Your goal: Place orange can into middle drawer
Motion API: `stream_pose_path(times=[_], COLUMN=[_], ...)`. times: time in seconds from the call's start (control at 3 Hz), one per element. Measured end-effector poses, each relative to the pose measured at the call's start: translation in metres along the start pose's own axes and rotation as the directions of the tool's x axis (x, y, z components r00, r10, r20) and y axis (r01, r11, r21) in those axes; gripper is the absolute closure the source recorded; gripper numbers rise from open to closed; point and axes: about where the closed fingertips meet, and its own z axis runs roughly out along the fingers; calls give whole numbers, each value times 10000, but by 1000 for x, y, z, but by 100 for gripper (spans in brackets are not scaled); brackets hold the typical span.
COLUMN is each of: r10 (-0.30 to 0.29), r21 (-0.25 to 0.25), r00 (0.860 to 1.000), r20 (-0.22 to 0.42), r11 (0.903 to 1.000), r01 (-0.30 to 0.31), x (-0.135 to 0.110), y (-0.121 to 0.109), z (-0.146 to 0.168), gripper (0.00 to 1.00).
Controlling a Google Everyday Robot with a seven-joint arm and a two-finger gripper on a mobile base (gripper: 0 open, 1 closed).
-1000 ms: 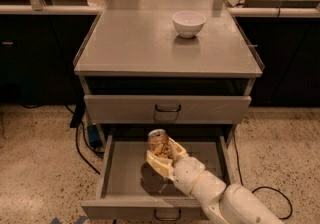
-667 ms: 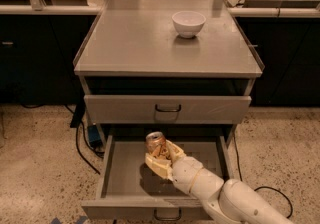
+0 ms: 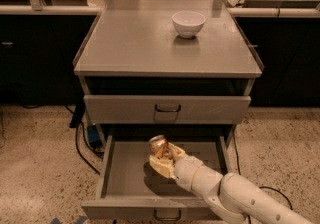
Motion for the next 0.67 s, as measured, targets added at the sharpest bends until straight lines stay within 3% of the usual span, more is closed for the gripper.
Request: stream_pose_path(times=[0.33,0.67], r10=[-163,80], r21=[132,839], r00=[9965,9717], r20=[-814,-2360], r11=[9998,9964], r01=[174,122], x=[31,62], y=[-6,-37], z=[20,38], gripper=[100,100])
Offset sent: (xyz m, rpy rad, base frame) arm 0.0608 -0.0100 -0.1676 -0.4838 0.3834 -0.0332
